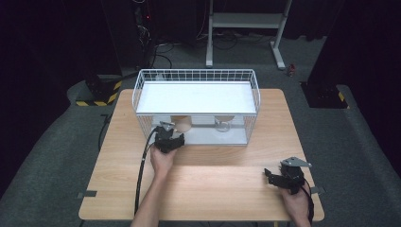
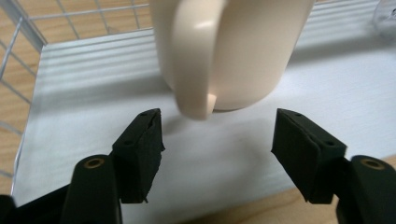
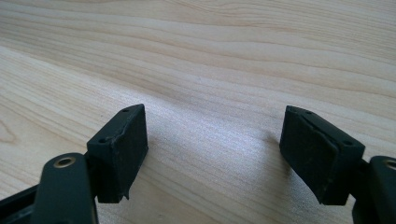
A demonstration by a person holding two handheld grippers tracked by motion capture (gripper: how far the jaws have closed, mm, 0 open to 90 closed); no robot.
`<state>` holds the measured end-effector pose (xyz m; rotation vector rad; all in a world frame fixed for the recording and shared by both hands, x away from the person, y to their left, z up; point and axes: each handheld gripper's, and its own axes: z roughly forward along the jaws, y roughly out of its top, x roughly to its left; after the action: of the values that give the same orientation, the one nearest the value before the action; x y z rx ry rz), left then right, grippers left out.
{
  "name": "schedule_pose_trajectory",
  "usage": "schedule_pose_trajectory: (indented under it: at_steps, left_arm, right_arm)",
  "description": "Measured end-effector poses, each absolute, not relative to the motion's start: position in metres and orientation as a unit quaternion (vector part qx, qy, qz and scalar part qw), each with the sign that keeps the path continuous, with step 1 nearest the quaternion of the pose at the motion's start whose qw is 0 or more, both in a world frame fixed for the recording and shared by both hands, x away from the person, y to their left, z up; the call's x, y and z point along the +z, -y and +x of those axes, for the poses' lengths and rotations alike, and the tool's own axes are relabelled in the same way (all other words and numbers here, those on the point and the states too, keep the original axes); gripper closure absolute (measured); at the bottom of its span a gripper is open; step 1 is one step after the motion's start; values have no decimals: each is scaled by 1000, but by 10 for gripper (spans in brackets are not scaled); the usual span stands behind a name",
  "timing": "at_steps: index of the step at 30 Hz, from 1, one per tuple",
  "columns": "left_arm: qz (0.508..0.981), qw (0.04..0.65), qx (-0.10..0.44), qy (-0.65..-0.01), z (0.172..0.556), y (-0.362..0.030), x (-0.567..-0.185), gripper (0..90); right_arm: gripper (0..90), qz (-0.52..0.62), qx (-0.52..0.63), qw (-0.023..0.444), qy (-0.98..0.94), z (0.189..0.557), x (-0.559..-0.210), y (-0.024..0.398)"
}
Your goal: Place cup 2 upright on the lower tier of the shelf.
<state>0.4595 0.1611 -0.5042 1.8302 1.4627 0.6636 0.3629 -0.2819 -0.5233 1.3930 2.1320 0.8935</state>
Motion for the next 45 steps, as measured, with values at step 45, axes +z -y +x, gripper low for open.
schedule_pose_trajectory:
  at_steps: [45]
  left_arm:
    - [686, 429, 246, -534, 384, -218, -474, 256]
  right_arm:
    - [234, 505, 323, 219, -770, 363, -523, 281]
